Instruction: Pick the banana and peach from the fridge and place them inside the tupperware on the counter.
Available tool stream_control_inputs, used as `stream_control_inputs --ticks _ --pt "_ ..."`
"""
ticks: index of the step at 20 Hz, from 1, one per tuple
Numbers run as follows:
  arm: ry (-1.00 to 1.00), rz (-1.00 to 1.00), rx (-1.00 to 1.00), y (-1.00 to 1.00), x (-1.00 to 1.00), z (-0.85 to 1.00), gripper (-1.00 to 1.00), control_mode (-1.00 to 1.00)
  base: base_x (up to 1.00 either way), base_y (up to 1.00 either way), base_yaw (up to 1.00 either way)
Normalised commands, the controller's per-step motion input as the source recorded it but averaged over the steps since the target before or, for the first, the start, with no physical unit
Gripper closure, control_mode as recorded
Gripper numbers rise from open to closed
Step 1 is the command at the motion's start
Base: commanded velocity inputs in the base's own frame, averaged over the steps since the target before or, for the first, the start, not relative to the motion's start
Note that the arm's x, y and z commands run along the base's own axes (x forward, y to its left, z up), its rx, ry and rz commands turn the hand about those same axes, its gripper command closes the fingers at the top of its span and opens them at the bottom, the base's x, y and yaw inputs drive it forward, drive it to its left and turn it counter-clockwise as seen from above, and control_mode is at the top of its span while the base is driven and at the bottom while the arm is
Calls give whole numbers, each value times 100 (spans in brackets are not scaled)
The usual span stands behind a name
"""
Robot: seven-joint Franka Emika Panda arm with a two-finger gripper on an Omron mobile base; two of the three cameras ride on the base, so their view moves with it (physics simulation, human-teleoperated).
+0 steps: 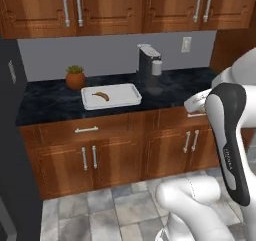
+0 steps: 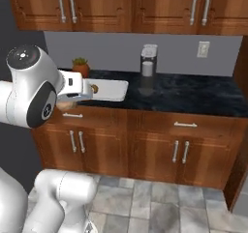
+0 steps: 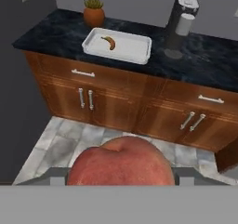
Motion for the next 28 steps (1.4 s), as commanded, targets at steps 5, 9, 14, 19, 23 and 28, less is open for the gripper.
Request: stream_control_inputs --ticks 5,9,14,19,23,28 --pt "0 0 0 0 0 0 100 100 88 100 0" --pt "0 0 0 0 0 0 100 100 85 85 0" --pt "0 0 0 0 0 0 100 100 82 45 0" --pt "0 0 0 0 0 0 100 100 57 2 -4" --pt "0 0 0 0 0 0 100 100 43 0 -6" --pt "0 0 0 0 0 0 100 100 18 -2 -7"
